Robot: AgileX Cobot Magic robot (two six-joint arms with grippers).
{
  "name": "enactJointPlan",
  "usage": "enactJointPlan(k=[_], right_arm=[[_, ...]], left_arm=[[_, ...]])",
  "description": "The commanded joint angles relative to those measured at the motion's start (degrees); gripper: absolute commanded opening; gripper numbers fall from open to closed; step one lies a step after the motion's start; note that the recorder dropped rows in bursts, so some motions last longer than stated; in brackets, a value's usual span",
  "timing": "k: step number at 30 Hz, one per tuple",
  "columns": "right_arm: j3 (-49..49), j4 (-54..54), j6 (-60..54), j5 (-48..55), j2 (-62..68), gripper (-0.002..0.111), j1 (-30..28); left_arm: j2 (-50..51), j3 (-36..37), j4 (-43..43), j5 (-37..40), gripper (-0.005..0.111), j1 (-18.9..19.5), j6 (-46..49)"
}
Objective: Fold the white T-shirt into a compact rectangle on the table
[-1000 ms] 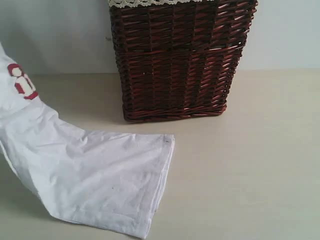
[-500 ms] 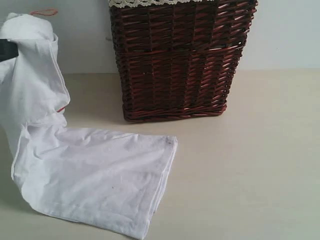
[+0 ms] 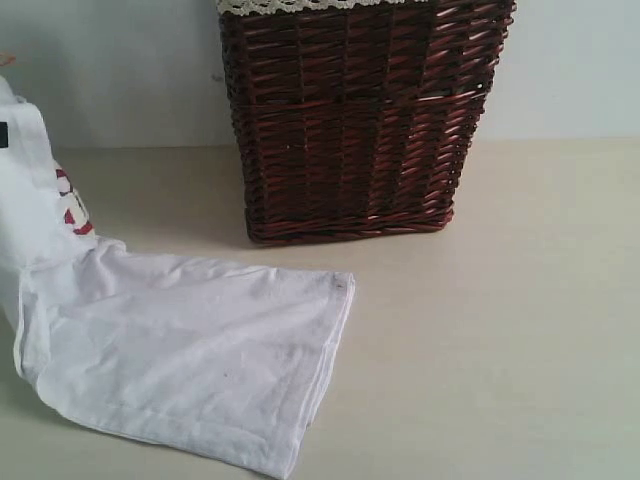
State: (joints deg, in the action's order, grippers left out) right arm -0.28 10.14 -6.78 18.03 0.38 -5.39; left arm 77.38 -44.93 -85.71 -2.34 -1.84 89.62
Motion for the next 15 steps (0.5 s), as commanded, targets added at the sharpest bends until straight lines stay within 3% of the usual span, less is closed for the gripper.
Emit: enactJointPlan(k=[1,6,15], right_arm=[[0.28,0.03,-0.20,-0.31,-0.38,0.000,0.00],[0.28,0.03,-0.20,-0.31,-0.38,0.000,0.00],[0.28,0.03,-0.20,-0.31,-0.38,0.000,0.00]], left_arm=[[-0.02,2.10,0.53,-4.85,0.000,-1.01,5.89],[-0.02,6.33,6.16,-9.35,0.000,-4.43,8.20],[-0.56,7.39,19.14,-17.00,0.000,-18.52,2.66]])
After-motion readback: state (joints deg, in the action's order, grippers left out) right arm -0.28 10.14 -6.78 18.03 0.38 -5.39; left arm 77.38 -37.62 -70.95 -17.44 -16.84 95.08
